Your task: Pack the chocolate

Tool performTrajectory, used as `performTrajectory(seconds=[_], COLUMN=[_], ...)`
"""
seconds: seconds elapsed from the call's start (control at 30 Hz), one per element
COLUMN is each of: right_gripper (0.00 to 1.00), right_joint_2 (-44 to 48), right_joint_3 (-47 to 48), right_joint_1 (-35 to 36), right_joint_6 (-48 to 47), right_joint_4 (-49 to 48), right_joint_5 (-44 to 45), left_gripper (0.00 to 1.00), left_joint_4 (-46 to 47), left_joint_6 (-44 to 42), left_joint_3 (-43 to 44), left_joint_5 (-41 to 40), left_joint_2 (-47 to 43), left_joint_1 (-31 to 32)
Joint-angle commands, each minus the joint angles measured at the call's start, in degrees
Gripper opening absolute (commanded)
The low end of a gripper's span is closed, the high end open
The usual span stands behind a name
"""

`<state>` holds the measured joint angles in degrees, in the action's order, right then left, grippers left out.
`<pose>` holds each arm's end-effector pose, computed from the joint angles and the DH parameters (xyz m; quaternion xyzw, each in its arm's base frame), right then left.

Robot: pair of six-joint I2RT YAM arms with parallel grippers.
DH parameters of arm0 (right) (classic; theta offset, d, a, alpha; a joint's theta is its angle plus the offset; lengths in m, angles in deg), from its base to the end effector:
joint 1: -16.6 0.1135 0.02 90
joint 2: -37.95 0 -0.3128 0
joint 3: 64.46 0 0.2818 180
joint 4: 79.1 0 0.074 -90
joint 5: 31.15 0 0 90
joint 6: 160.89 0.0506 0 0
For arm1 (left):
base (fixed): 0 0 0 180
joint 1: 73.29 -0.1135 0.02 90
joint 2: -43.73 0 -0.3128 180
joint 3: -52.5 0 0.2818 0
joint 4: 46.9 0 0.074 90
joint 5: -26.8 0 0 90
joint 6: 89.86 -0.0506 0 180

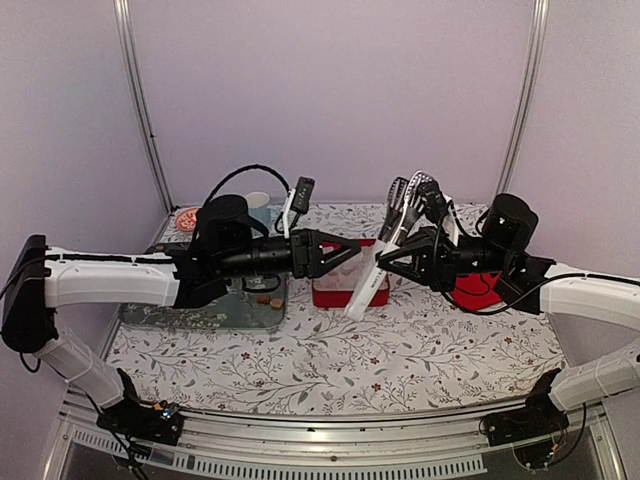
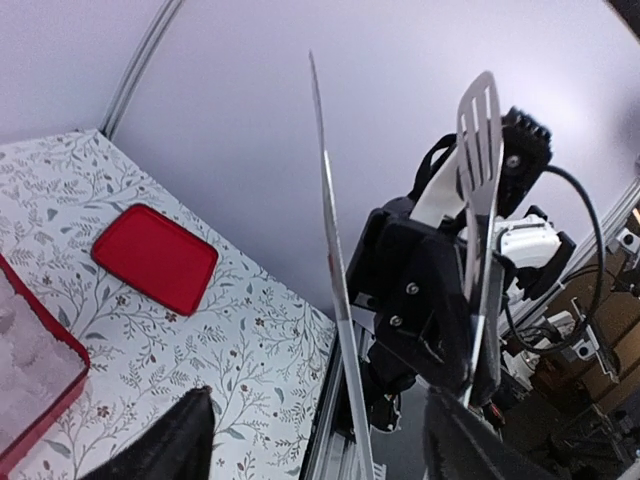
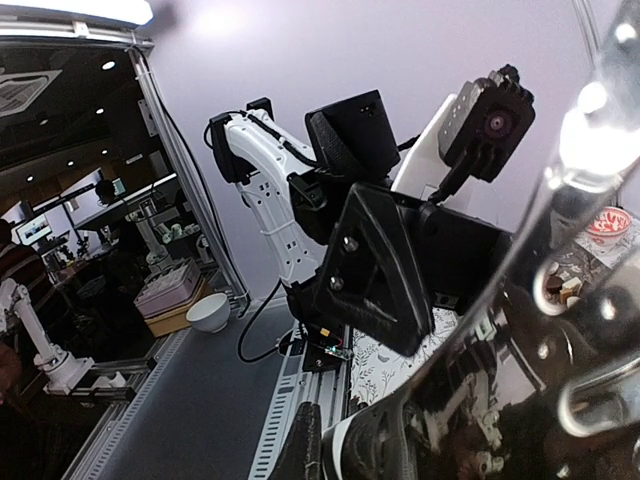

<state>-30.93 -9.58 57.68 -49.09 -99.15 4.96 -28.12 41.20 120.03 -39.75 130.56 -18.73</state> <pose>0.1872 0.2174 0.3481 -0.4320 0.5314 0.6043 0.4074 0.2092 -0.3287 0.3316 0.2238 0.6739 -0.6076 0.3559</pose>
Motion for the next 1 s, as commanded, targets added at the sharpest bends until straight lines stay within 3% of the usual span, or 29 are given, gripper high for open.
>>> performTrajectory(seconds=[0.0,0.03,0.07,0.23,0.5,0.97], right_gripper=[0.0,0.0,0.0,0.0,0.0,0.0], right_joint_2=[0.9,1.1,1.1,0.1,-1.5,-4.4], right_joint_3=[3.0,3.4,3.6,4.5,5.4,5.5], right_joint_1=[-0.4,-0.3,-0.3,-0.3,1.0,4.3], right_joint_6=[-0.9,-1.4,-1.6,-2.0,-2.7,-2.3], right_joint_4=[-0.6,-0.2,0.2,0.0,-0.5,-3.8], right_joint_5=[-2.8,-3.0,-3.3,-5.1,-3.6,-0.2], left_gripper=[0.91,0.98,0.99,0.99,0.99,0.73], left_joint_4=[0.4,0.1,-0.7,-1.8,-2.4,4.1], left_joint_6=[-8.3,-9.5,-10.6,-12.8,-15.1,-11.5], left_joint_3=[-3.0,-3.8,-4.2,-5.9,-3.7,4.6], left_joint_5=[1.8,1.9,2.3,7.2,3.5,1.0], left_joint_2=[-6.8,-7.7,-8.5,-8.9,-4.5,5.0], left_joint_1=[-1.2,-1.2,-1.2,-0.3,6.4,9.1])
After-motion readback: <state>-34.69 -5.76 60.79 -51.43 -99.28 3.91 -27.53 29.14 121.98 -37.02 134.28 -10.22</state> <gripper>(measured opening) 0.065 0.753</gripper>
